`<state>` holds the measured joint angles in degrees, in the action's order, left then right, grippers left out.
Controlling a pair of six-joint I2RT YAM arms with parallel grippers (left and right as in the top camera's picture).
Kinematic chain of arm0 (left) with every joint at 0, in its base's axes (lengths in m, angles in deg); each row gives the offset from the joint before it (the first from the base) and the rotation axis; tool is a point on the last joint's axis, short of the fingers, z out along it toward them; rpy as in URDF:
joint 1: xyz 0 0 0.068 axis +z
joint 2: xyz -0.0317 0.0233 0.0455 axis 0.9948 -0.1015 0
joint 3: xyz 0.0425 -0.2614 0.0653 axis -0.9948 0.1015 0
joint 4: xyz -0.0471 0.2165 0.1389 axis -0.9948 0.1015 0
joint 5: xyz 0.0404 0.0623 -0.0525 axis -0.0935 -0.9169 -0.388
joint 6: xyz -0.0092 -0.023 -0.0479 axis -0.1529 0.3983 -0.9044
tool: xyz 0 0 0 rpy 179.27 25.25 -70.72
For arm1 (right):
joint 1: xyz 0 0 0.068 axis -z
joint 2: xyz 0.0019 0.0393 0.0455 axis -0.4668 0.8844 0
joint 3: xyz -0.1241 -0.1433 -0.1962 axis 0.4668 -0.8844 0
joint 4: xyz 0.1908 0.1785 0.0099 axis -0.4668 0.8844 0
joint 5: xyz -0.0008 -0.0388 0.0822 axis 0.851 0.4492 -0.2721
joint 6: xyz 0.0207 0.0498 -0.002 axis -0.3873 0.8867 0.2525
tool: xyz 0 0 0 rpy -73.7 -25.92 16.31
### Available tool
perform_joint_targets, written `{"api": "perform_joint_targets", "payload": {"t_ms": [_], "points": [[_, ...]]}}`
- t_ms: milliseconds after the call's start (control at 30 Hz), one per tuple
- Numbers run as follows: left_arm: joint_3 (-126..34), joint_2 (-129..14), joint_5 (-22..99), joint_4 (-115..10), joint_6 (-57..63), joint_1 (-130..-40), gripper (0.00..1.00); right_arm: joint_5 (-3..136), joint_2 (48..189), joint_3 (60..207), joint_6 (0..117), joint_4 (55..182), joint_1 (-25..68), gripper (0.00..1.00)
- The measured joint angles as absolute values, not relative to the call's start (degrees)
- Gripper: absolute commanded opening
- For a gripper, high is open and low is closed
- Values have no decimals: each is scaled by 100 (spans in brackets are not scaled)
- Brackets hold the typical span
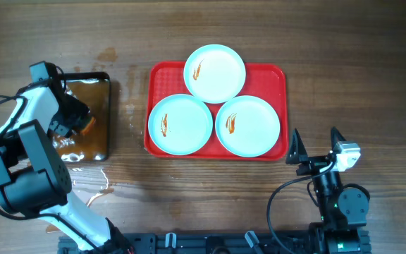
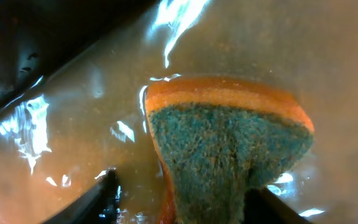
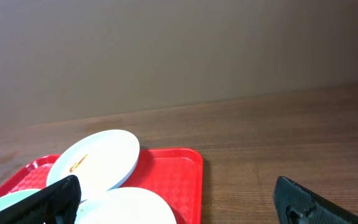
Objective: Clean dirty plates on tray and stack at the side
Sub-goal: 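Grasp the sponge with the left gripper in the water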
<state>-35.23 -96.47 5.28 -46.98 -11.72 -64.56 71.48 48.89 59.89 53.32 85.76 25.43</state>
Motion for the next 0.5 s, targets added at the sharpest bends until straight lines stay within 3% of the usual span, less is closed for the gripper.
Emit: {"api": "perform_joint_targets", "payload": {"t_ms": [167,233,300,433,500], "points": [[-3497,-9645,488,-4939,-918,-6456,68,7148,4889,5989,5332,8576,2543,100],[-3495,-9645,491,-5000,-877,-6456,63,7148,4889,5989,5332,8576,2543,100],[-3491,-9645,491,-5105,-846,-6456,40,7148,4891,5989,5332,8576,2543,100],[-3484,-9645,488,-5256,-772,-6456,4,7148,4889,5989,5332,8576,2543,100],[-3477,-9645,493,-5326,-737,-6456,4,7148,4889,5989,5332,8576,2543,100]]}}
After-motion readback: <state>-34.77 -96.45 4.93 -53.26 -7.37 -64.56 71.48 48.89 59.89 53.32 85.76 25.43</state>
